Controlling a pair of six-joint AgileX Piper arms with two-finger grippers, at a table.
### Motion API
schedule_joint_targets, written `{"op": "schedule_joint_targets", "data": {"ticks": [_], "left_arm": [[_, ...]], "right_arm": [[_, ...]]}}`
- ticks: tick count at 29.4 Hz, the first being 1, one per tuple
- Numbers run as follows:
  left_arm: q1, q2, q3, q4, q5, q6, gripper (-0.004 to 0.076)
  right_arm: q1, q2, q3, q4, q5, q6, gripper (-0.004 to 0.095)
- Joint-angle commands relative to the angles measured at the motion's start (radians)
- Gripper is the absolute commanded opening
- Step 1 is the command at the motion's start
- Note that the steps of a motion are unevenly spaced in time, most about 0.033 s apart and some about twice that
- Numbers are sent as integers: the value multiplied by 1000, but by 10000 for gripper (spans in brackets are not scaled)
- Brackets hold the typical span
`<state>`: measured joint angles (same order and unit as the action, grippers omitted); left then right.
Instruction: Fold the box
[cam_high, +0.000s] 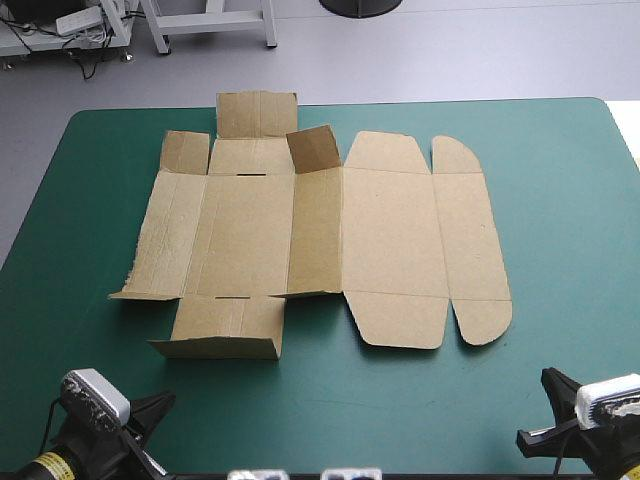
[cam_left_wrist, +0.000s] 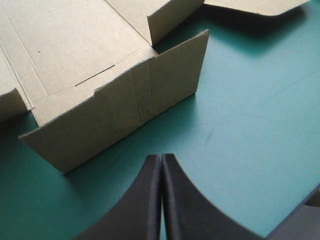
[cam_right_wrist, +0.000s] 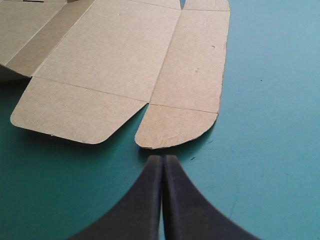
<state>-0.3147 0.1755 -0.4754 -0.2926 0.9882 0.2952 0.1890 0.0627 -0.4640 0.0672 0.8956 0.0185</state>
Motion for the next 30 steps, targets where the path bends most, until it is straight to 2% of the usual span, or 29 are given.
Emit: {"op": "schedule_joint_targets", "data": {"ticks": [1, 27, 30], "left_arm": [[-5, 13, -33, -25, -55, -9, -10], [-5, 13, -33, -29, -51, -6, -10], [-5, 13, -33, -29, -73, -14, -10]], "right_arm": [[-7, 15, -24, 4, -73, -4, -14], [-7, 15, -24, 4, -73, -4, -14], [-7, 15, -24, 4, -75, -40, -14]]}}
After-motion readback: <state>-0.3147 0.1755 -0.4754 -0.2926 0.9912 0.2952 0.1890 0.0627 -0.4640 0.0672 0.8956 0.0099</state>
